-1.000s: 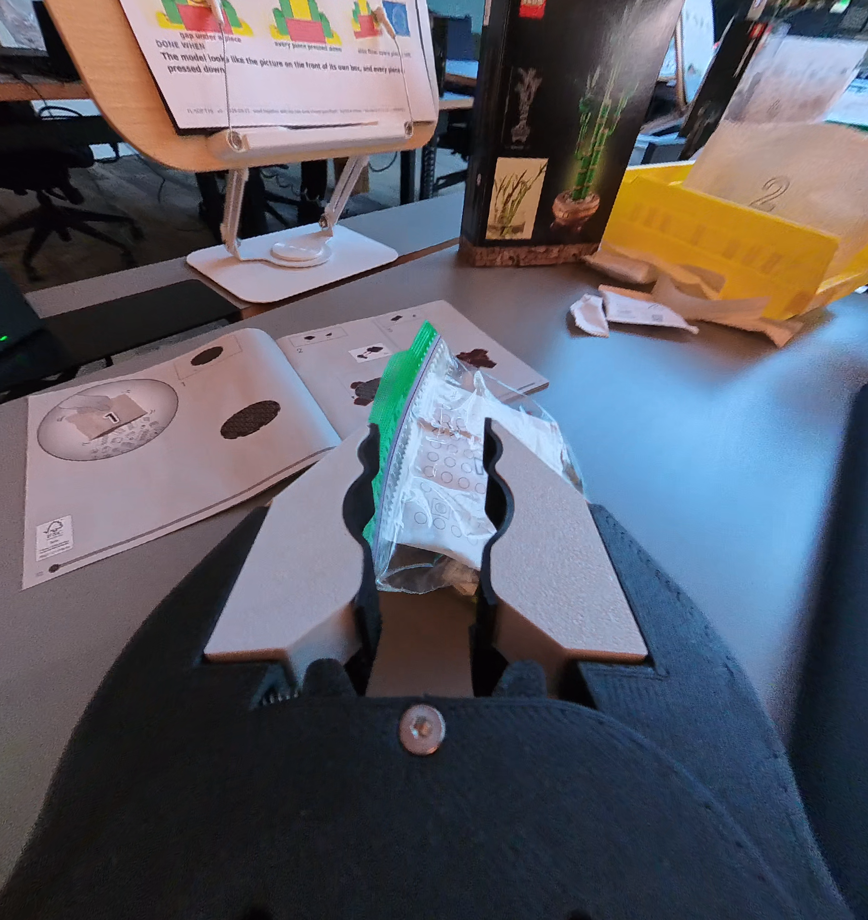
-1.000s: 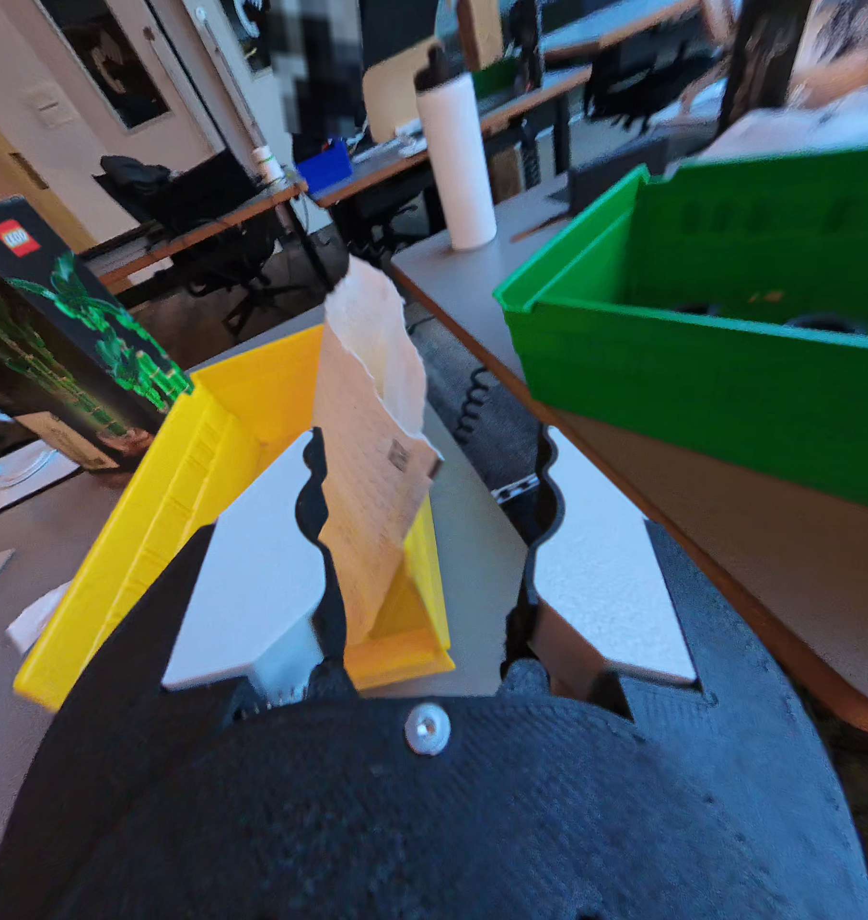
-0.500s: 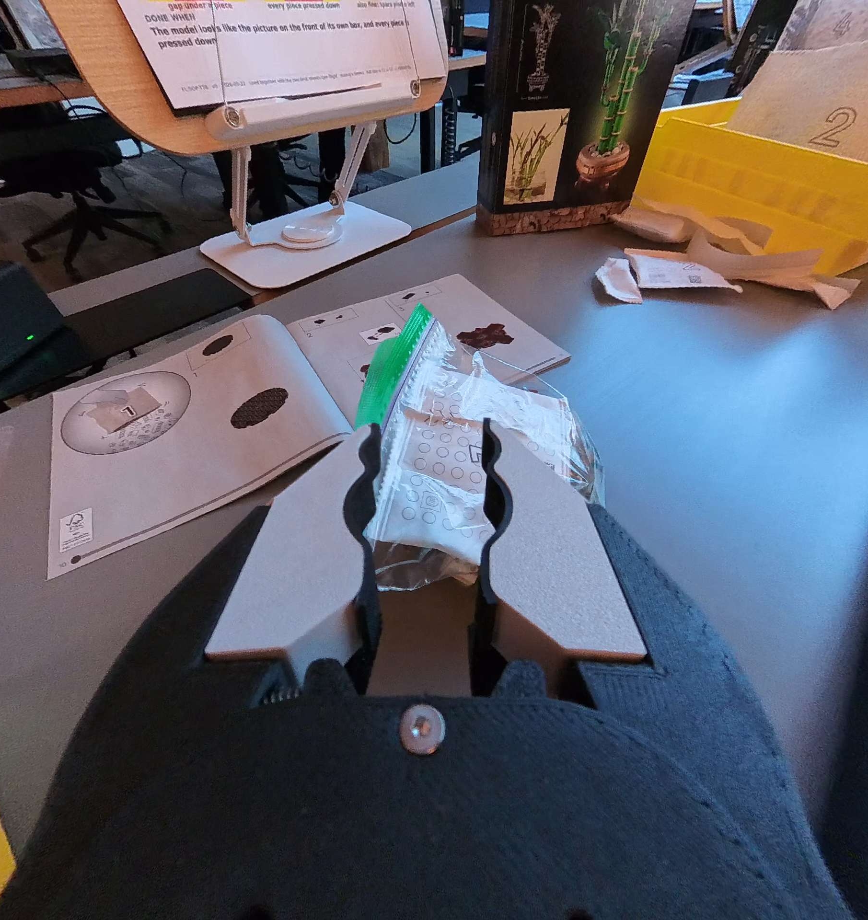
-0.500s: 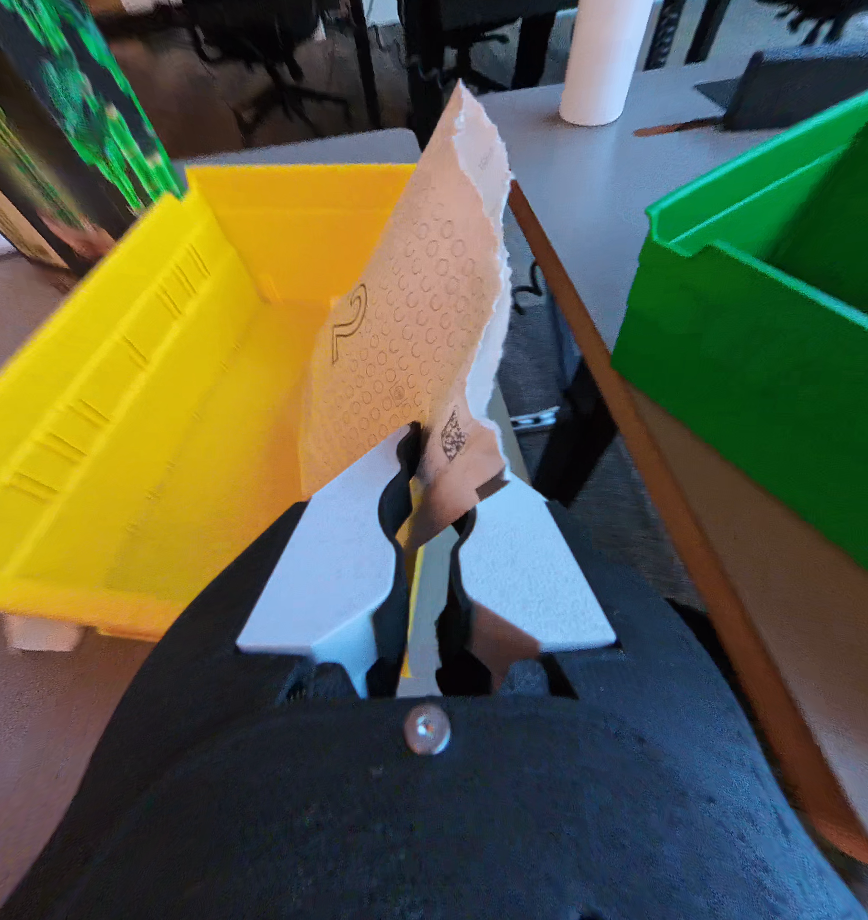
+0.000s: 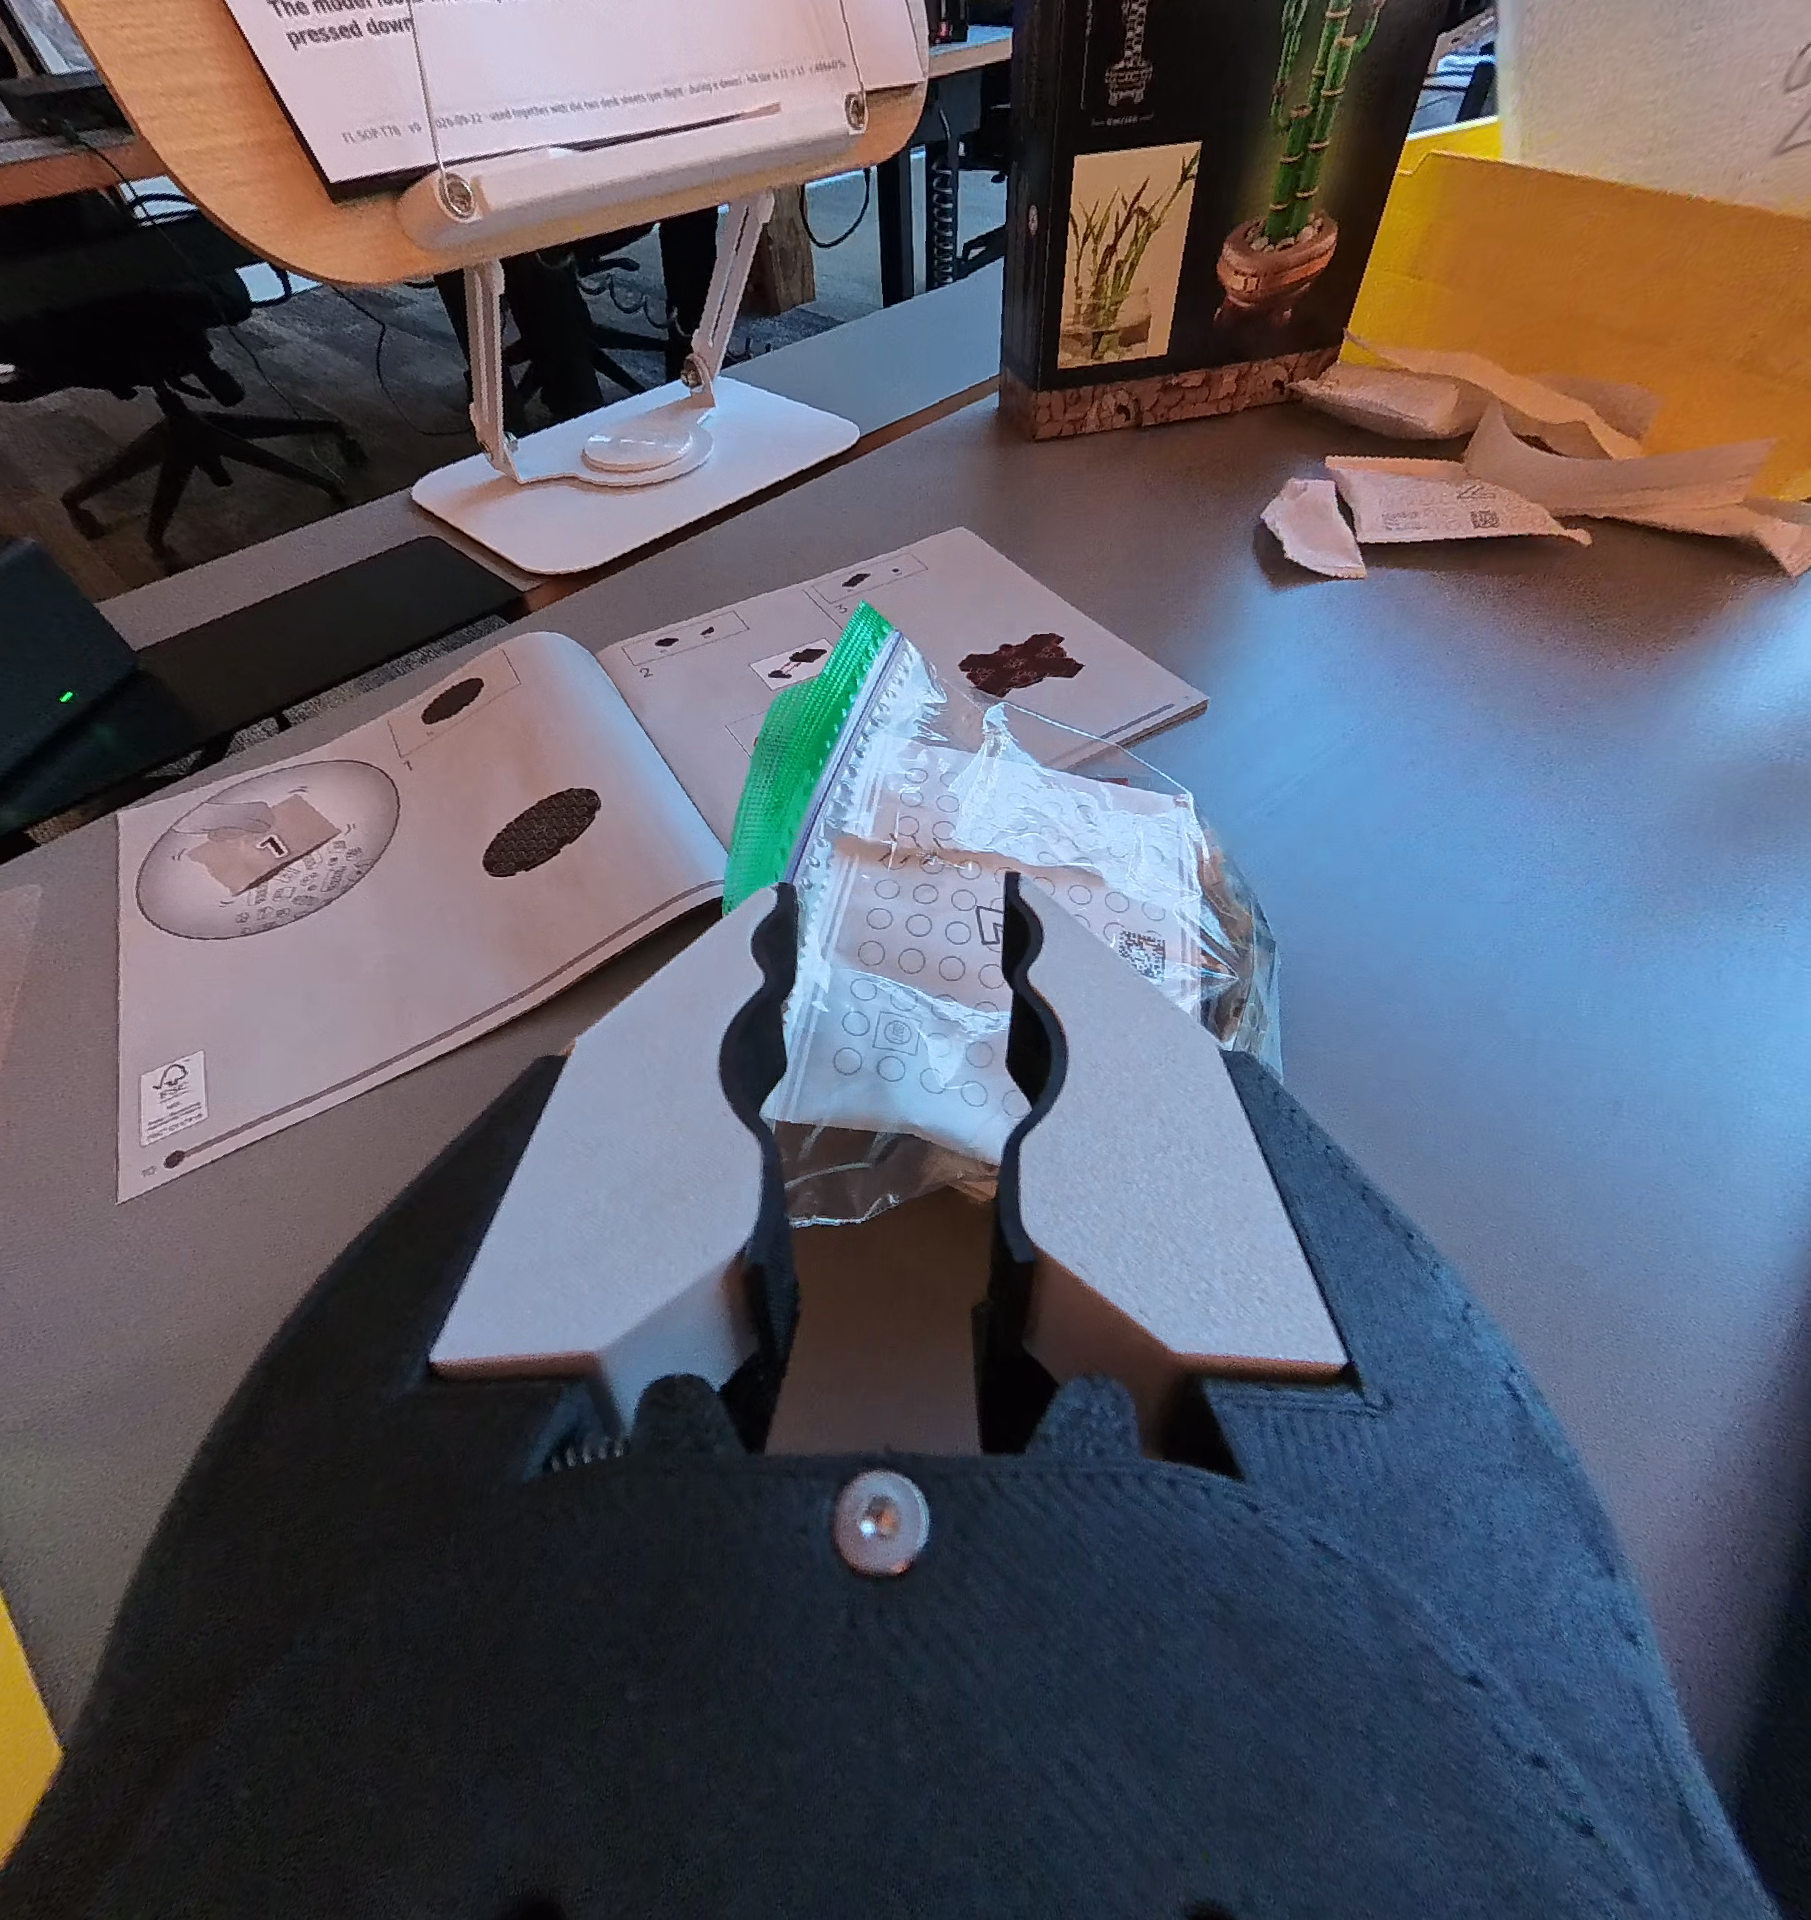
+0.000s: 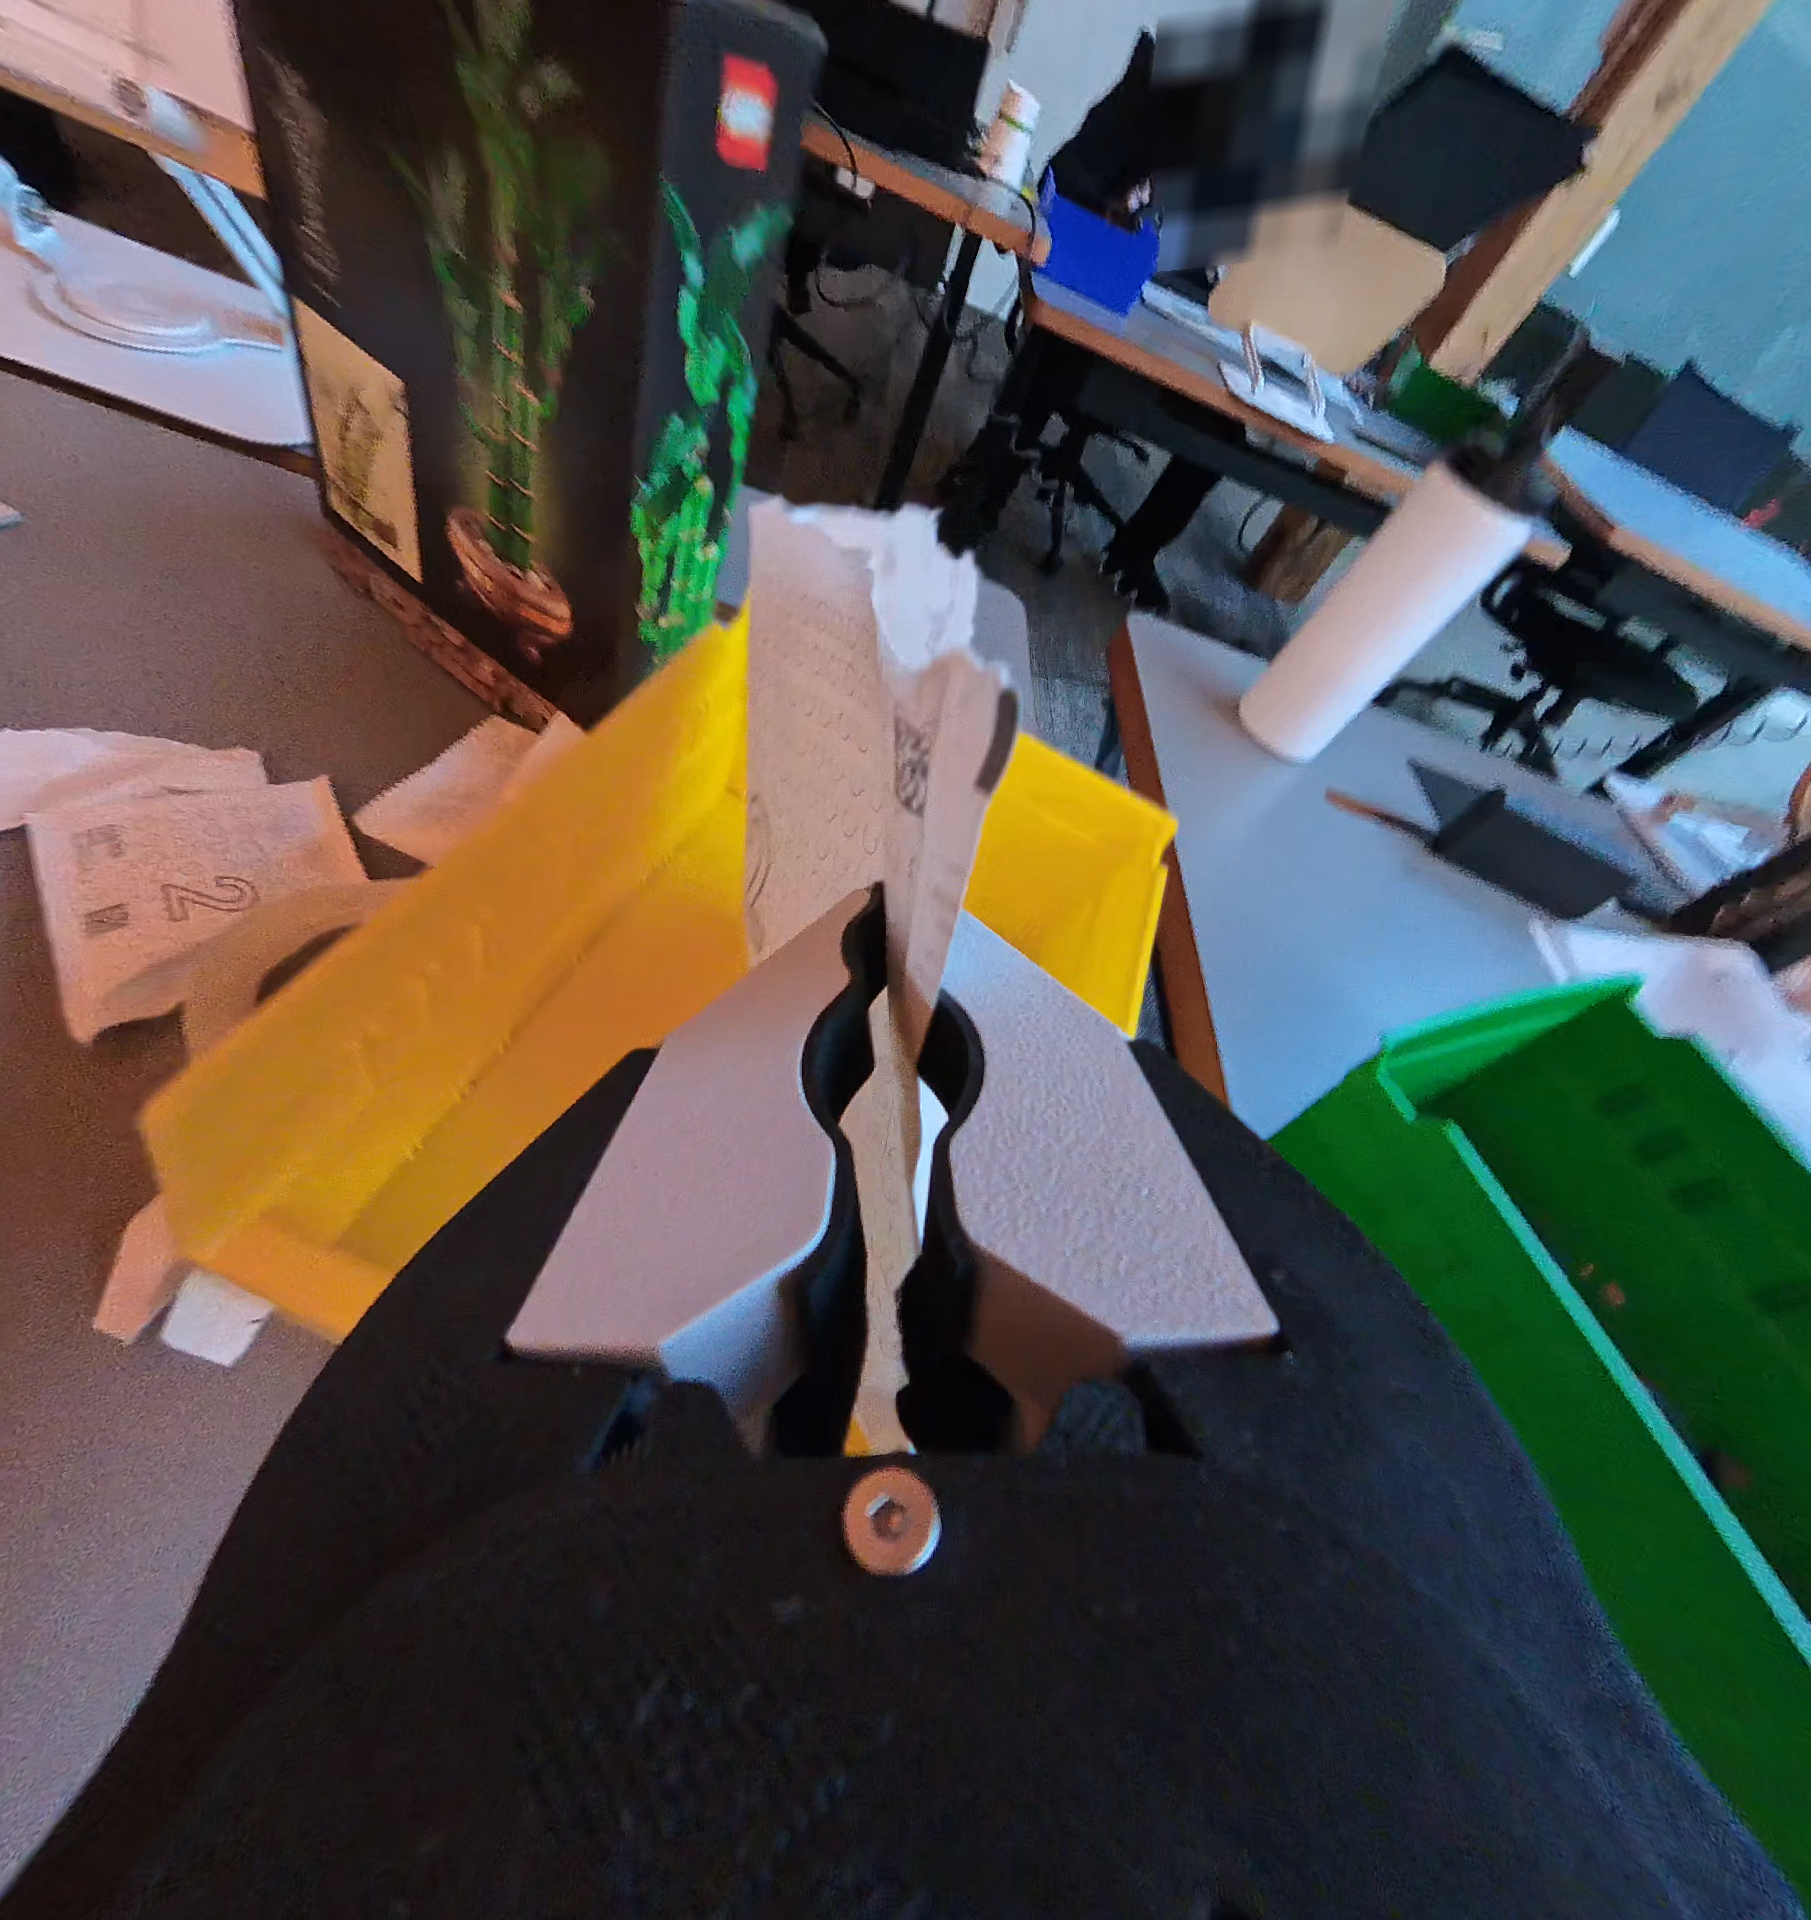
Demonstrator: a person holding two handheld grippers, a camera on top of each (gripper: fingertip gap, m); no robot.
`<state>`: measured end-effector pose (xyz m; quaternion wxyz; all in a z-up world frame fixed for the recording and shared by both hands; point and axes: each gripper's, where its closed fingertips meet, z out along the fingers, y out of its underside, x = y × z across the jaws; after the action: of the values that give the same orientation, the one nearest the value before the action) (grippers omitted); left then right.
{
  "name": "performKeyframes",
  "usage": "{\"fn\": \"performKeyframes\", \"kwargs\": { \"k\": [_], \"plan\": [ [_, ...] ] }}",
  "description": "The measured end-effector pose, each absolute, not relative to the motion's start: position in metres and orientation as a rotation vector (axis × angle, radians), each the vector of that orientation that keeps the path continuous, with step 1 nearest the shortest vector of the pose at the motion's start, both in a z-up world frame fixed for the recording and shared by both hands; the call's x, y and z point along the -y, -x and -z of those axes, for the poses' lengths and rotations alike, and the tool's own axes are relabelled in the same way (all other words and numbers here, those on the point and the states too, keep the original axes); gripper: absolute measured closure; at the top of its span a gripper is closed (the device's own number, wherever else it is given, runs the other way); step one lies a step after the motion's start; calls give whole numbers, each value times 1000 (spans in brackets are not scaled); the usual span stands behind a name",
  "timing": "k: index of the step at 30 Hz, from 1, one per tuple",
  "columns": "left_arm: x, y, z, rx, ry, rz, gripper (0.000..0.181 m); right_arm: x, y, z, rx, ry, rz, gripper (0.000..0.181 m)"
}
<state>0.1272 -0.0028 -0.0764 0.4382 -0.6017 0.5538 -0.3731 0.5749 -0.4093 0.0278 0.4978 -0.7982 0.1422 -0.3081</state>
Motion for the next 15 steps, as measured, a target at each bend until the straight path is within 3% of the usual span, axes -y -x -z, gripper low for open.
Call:
{"fn": "performKeyframes", "kwargs": {
  "k": [9, 15],
  "plan": [
    [5, -125, 60, -1321, 1460, 972, 130, 367, -464, -130, -13, 1831, 793, 181],
    [29, -124, 23, -1267, 1331, 1007, 120, 335, -390, -151, 130, 1754, 672, 181]
  ]
}}
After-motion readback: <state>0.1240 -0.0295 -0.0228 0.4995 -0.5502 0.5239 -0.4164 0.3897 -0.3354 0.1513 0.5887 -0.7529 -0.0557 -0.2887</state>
